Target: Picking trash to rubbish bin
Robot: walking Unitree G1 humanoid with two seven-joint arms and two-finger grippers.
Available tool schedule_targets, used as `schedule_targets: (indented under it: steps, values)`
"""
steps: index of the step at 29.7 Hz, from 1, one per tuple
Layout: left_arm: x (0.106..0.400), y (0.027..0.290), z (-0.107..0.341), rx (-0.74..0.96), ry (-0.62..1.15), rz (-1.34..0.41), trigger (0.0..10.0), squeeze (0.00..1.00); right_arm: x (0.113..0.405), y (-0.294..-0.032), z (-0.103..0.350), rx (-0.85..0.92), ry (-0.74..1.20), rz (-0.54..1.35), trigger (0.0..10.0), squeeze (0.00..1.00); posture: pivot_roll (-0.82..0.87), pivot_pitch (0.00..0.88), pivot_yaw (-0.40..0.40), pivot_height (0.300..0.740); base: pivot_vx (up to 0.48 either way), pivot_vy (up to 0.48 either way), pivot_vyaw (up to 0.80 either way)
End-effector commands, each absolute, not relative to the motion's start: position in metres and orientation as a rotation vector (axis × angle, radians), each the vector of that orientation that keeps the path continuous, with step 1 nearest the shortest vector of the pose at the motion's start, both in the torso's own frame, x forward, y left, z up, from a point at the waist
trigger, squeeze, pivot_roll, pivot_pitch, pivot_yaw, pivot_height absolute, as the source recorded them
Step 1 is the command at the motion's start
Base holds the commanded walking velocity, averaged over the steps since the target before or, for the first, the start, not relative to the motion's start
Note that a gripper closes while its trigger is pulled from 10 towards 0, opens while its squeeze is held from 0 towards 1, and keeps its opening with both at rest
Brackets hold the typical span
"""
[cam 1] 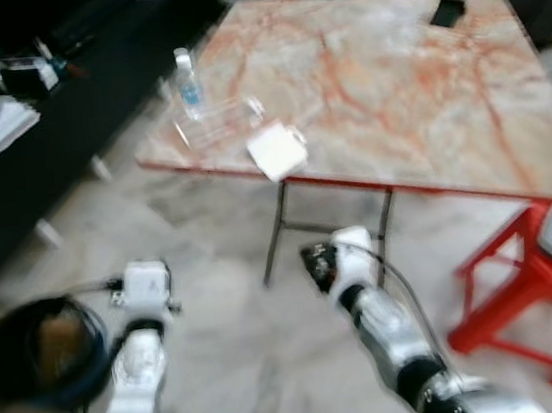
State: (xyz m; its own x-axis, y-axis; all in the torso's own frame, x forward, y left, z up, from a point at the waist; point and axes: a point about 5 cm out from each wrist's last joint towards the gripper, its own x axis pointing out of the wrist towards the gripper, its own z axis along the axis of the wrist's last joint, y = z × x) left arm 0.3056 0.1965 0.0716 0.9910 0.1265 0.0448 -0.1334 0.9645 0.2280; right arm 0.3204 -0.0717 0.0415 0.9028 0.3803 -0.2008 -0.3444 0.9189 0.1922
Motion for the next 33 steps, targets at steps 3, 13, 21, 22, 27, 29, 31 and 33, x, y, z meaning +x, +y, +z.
schedule_targets:
  steps: [3,13,21,22,27,29,31,33]
  values:
    - [0.318,0.183,0.101,0.212,-0.121,0.09,10.0,0.0,0.328,-0.075,0.052,0.155,0.195,0.362,10.0,0.0,0.15,0.146,0.002,0.74,0.0,0.0,0.0]
    - [0.327,0.165,0.139,0.219,-0.242,0.054,10.0,0.0,0.344,-0.068,0.081,0.209,0.077,0.365,10.0,0.0,0.15,0.145,0.008,0.74,0.0,0.0,0.0]
    - [0.322,0.156,0.13,0.21,-0.187,0.035,10.0,0.0,0.35,-0.07,0.094,0.225,0.022,0.364,10.0,0.0,0.13,0.148,0.006,0.74,0.168,0.0,0.0]
    - [0.322,0.156,0.13,0.21,-0.186,0.035,10.0,0.0,0.35,-0.07,0.094,0.227,0.022,0.364,10.0,0.0,0.13,0.148,0.006,0.74,0.289,0.0,0.0]
    - [0.322,0.158,0.131,0.206,-0.18,0.043,10.0,0.0,0.351,-0.075,0.094,0.231,0.023,0.336,10.0,0.0,0.13,0.15,0.004,0.74,0.29,0.0,0.0]
    - [0.322,0.157,0.131,0.206,-0.177,0.042,10.0,0.0,0.352,-0.076,0.095,0.232,0.02,0.334,10.0,0.0,0.13,0.148,0.003,0.74,0.292,0.0,0.0]
    - [0.322,0.157,0.131,0.206,-0.176,0.041,10.0,0.0,0.352,-0.076,0.096,0.236,0.016,0.334,10.0,0.0,0.13,0.148,0.003,0.74,0.292,0.0,0.0]
    - [0.323,0.158,0.131,0.201,-0.173,0.046,10.0,0.0,0.353,-0.076,0.096,0.23,0.014,0.334,10.0,0.0,0.12,0.145,0.001,0.74,0.291,0.0,0.0]
